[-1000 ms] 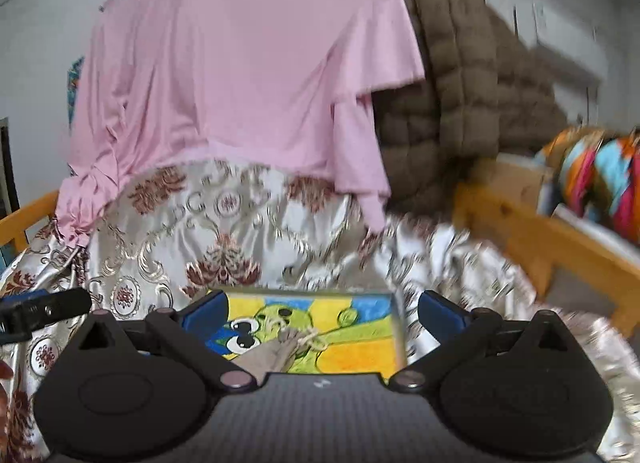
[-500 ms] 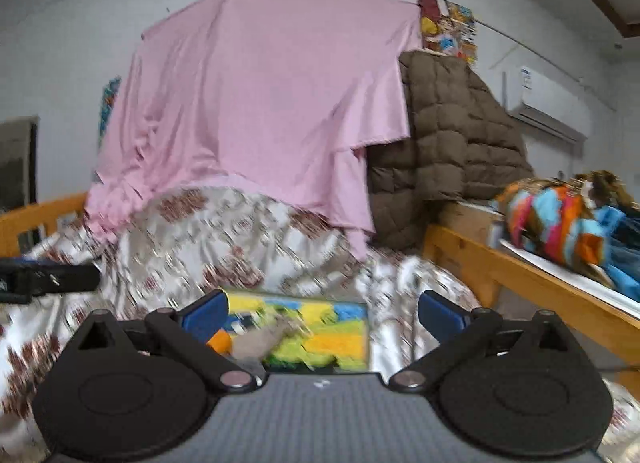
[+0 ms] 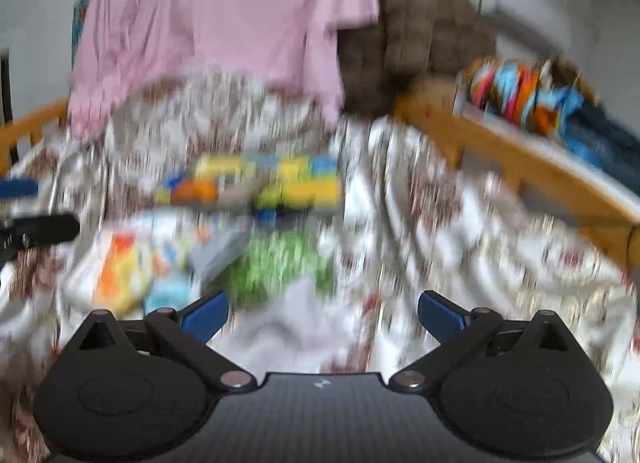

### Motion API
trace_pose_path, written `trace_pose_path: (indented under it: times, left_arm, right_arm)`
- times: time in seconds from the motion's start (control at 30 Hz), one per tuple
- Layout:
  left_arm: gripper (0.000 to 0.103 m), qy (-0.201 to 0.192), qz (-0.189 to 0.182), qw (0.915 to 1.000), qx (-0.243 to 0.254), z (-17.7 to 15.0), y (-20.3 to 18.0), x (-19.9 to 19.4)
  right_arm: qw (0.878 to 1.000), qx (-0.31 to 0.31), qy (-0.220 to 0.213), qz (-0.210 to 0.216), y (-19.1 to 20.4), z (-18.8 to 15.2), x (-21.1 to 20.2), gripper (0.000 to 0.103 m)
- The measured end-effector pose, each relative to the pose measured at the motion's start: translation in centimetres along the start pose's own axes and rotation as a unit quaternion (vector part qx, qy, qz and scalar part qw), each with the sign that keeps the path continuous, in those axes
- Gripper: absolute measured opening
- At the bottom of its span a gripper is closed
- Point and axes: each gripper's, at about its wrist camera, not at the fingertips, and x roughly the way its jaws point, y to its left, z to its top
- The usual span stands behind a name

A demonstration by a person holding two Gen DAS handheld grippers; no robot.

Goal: Organize soft objects
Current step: 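Move both tools back over the remaining pile of soft items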

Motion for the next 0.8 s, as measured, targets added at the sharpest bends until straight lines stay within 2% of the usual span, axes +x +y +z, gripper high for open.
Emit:
trace_pose_path:
  times: [0.13,0.37,0.63,0.8]
  left_arm:
    - [0.102,0.020,-0.008,0.9997,0.015,-0.7,-0.5,0.1]
    - [0.102,0.051,-0.012,0.9965,0.066,-1.7,-2.0,0.4]
    - [0.102,0.047,0.003,0.9931,0.108,-1.6,-2.4,1.8]
    - [0.102,0.057,0.010,0.9913,0.119,-1.9,-2.1,3.5]
  right_arm:
    - [0.999,0.015,0.037,0.009,0.3,-1.9,0.1,0.103]
    - [0.998,0.017,0.053,0.001,0.1,-2.9,-0.4,0.103]
    - [0.997,-0.001,0.073,0.005,0.5,-3.1,0.2,0.103]
    - [0.995,0.014,0.099,0.010,0.6,-2.8,1.8,0.103]
